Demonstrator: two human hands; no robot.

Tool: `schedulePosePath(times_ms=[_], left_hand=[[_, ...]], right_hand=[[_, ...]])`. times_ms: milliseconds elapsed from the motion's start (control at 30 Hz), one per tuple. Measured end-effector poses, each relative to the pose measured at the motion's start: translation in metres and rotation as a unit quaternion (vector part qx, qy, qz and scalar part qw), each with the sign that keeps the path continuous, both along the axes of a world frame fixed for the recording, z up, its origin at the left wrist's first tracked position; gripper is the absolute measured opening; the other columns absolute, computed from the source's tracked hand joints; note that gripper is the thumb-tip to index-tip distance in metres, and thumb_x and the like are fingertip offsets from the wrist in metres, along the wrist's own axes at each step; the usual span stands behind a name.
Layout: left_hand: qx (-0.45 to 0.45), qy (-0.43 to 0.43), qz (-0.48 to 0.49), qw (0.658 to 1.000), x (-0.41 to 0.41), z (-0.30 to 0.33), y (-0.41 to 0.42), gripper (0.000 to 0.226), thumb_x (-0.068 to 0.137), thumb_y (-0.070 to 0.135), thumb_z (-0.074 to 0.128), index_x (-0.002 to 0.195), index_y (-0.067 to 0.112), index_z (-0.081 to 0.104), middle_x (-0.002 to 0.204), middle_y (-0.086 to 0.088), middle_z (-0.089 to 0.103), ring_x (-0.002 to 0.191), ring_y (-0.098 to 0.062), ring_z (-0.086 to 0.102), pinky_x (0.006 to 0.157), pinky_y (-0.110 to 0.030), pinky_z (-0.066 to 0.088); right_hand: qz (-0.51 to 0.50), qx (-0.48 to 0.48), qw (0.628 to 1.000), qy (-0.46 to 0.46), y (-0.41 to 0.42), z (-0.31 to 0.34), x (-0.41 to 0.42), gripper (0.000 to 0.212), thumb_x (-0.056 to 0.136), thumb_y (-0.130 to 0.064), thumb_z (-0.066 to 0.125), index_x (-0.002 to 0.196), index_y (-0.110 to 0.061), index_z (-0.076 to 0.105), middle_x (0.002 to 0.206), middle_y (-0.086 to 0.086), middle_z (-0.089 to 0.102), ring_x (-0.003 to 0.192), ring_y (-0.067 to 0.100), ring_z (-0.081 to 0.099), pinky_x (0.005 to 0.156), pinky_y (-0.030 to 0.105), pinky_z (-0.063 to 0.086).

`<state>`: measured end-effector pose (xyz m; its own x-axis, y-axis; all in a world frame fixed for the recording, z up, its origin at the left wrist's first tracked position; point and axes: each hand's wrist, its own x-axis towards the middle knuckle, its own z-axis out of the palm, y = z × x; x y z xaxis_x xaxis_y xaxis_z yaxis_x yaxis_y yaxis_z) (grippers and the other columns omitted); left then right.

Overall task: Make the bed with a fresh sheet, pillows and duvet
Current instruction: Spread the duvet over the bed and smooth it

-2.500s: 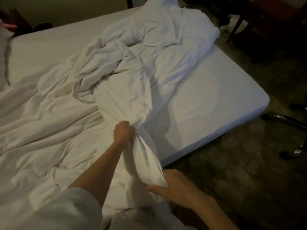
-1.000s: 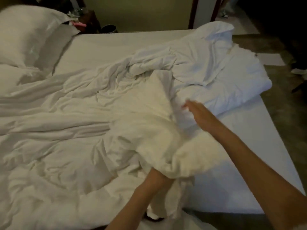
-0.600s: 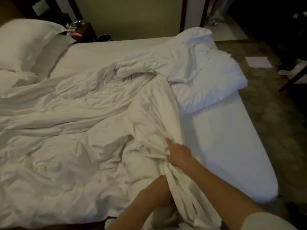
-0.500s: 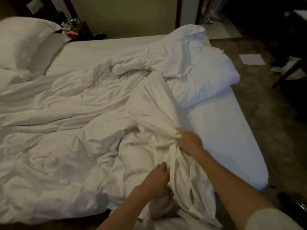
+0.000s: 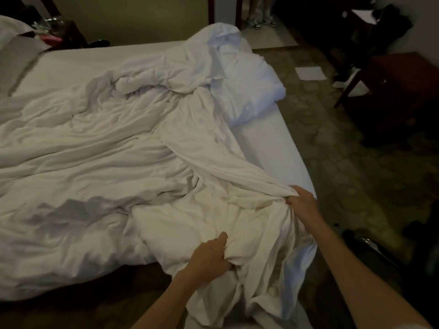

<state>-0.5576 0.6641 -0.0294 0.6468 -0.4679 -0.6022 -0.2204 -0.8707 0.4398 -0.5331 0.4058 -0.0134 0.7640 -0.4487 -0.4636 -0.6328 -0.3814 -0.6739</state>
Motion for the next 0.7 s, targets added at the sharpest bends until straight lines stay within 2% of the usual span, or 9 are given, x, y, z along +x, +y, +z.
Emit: schedulePosePath(times_ms=[33, 67, 200, 267, 333, 433, 533, 667, 700], left_hand=[[-0.002, -0.007, 0.005, 1.0, -0.002, 0.001, -0.015, 0.078, 0.093, 0.04, 0.054, 0.151, 0.013, 0.01, 0.145, -0.012, 0.04, 0.13, -0.028, 0.043, 0.101, -0.03, 0.033], [-0.006, -0.014, 0.012, 1.0, -0.003, 0.004, -0.034, 0.077, 0.092, 0.04, 0.055, 0.15, 0.013, 0.012, 0.143, -0.012, 0.043, 0.128, -0.029, 0.045, 0.099, -0.03, 0.034], [-0.039, -0.039, 0.027, 0.998, -0.004, 0.0, -0.127, 0.073, 0.091, 0.043, 0.057, 0.147, 0.014, 0.021, 0.137, -0.009, 0.048, 0.121, -0.028, 0.05, 0.091, -0.03, 0.037], [-0.055, -0.037, 0.037, 0.997, -0.012, -0.006, -0.178, 0.066, 0.089, 0.043, 0.059, 0.139, 0.013, 0.03, 0.131, -0.008, 0.051, 0.114, -0.028, 0.054, 0.084, -0.031, 0.04], [-0.061, -0.015, 0.054, 0.997, -0.018, -0.017, -0.222, 0.062, 0.087, 0.041, 0.061, 0.132, 0.008, 0.035, 0.13, -0.01, 0.048, 0.112, -0.029, 0.053, 0.084, -0.031, 0.04], [-0.052, 0.023, 0.068, 0.996, -0.024, -0.03, -0.262, 0.057, 0.092, 0.04, 0.054, 0.134, 0.006, 0.038, 0.136, -0.013, 0.041, 0.124, -0.029, 0.043, 0.098, -0.032, 0.033], [-0.06, 0.093, 0.154, 0.982, -0.027, -0.031, -0.277, 0.063, 0.092, 0.038, 0.057, 0.142, 0.008, 0.033, 0.145, -0.011, 0.035, 0.133, -0.027, 0.036, 0.106, -0.032, 0.029], [-0.079, 0.157, 0.257, 0.95, -0.01, -0.035, -0.269, 0.053, 0.088, 0.037, 0.061, 0.127, 0.005, 0.048, 0.129, -0.013, 0.053, 0.122, -0.029, 0.05, 0.102, -0.037, 0.041], [-0.08, 0.16, 0.288, 0.941, -0.004, -0.037, -0.265, 0.047, 0.089, 0.033, 0.061, 0.124, 0.003, 0.05, 0.123, -0.011, 0.056, 0.117, -0.028, 0.053, 0.098, -0.033, 0.043]], right_hand=[[-0.003, -0.01, 1.0, -0.028, -0.014, 0.004, -0.001, 0.042, 0.076, -0.043, 0.046, 0.112, -0.034, 0.065, 0.124, 0.01, 0.061, 0.115, 0.032, 0.056, 0.1, 0.039, 0.043], [0.0, -0.014, 0.998, -0.061, -0.031, 0.01, 0.002, 0.039, 0.072, -0.04, 0.046, 0.105, -0.038, 0.065, 0.121, 0.009, 0.063, 0.113, 0.03, 0.057, 0.099, 0.042, 0.045], [0.061, -0.048, 0.987, -0.142, -0.117, 0.035, 0.021, 0.033, 0.09, -0.011, 0.051, 0.121, -0.014, 0.063, 0.118, 0.011, 0.062, 0.106, 0.023, 0.055, 0.091, 0.03, 0.043], [0.103, -0.083, 0.982, -0.138, -0.167, 0.038, 0.025, 0.036, 0.091, -0.022, 0.051, 0.125, -0.014, 0.06, 0.119, 0.01, 0.062, 0.107, 0.026, 0.056, 0.092, 0.032, 0.042], [0.13, -0.109, 0.979, -0.112, -0.21, 0.031, 0.02, 0.042, 0.087, -0.028, 0.052, 0.127, -0.016, 0.057, 0.121, 0.01, 0.061, 0.107, 0.028, 0.057, 0.092, 0.032, 0.043], [0.139, -0.124, 0.98, -0.067, -0.245, -0.002, 0.012, 0.044, 0.085, -0.019, 0.058, 0.128, -0.014, 0.055, 0.122, 0.016, 0.06, 0.109, 0.034, 0.057, 0.093, 0.038, 0.046], [0.161, -0.11, 0.981, 0.0, -0.247, -0.038, 0.008, 0.039, 0.09, -0.009, 0.054, 0.129, -0.008, 0.053, 0.124, 0.02, 0.059, 0.111, 0.035, 0.057, 0.091, 0.036, 0.044], [0.174, -0.148, 0.965, 0.129, -0.245, -0.083, -0.006, 0.029, 0.097, -0.019, 0.045, 0.123, -0.011, 0.055, 0.124, 0.015, 0.059, 0.11, 0.033, 0.057, 0.088, 0.033, 0.045], [0.185, -0.159, 0.956, 0.161, -0.245, -0.089, -0.009, 0.027, 0.098, -0.022, 0.044, 0.12, -0.011, 0.056, 0.123, 0.015, 0.059, 0.108, 0.032, 0.058, 0.086, 0.033, 0.047]])
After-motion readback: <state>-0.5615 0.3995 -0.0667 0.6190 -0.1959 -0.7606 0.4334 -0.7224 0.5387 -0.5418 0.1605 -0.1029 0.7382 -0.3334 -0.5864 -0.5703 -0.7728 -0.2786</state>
